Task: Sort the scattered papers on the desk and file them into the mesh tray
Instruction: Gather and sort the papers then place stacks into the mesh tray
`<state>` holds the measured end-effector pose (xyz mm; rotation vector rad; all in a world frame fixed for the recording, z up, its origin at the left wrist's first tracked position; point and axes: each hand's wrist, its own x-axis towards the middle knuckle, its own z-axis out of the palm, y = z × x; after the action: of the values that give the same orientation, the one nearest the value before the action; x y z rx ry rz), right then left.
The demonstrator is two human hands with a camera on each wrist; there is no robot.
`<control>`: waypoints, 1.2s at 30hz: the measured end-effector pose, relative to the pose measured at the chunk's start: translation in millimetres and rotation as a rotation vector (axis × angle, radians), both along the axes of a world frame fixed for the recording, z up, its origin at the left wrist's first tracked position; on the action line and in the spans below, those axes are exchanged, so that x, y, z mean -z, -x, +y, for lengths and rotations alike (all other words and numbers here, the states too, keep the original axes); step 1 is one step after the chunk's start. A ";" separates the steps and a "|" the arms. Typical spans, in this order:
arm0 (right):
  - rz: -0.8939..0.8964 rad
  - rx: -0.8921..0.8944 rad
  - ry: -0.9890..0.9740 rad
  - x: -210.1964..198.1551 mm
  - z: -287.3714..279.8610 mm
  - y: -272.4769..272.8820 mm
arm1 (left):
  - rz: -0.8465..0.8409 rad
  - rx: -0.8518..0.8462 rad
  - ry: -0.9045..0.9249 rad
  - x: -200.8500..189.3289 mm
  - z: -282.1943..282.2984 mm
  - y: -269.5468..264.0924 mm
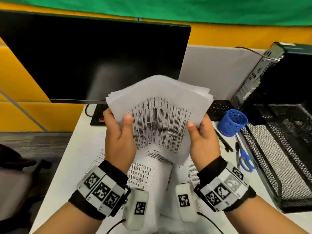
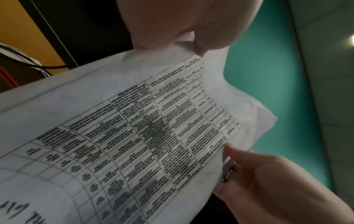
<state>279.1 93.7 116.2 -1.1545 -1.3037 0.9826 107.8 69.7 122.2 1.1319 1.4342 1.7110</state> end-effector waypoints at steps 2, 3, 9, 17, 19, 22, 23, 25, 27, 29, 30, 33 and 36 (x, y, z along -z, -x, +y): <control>0.026 0.026 -0.015 0.0 -0.4 2.9 | -0.017 -0.024 -0.025 -1.7 0.8 -3.0; 0.034 0.035 -0.005 3.8 -0.6 4.3 | -0.024 -0.029 -0.027 0.4 1.3 -3.7; -0.042 0.051 0.175 42.5 3.7 7.2 | -0.005 -0.006 0.121 36.7 12.9 -2.1; -0.114 0.082 0.379 59.6 7.7 5.3 | -0.027 -0.013 0.463 79.8 23.5 13.2; -0.126 0.075 0.390 58.6 6.0 3.5 | -0.032 0.008 0.501 79.5 22.6 15.7; -0.108 0.077 0.350 52.6 5.2 0.1 | -0.038 0.055 0.477 72.0 22.6 16.7; -0.083 0.077 0.327 49.1 5.0 -1.5 | -0.048 0.069 0.455 68.1 22.8 16.7; -0.040 0.066 0.283 42.6 4.9 -6.9 | -0.062 0.080 0.417 59.6 22.6 16.8; -0.037 0.049 0.245 39.6 3.8 -16.9 | -0.079 0.085 0.380 51.8 20.9 17.8; -0.054 0.030 0.247 38.8 -1.6 -27.6 | -0.107 0.095 0.341 42.7 17.5 19.0; -0.080 0.020 0.268 39.6 -5.5 -32.0 | -0.108 0.100 0.329 39.7 15.9 19.5; -0.158 0.022 0.311 48.7 -16.7 -41.5 | -0.046 0.131 0.303 30.1 8.3 18.1; -0.208 0.066 0.310 58.7 -22.7 -46.4 | 0.056 0.186 0.321 29.9 2.1 14.7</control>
<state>325.5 71.0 57.4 -1.5622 -1.2951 1.0631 93.1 71.9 92.4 1.1020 1.5202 1.2768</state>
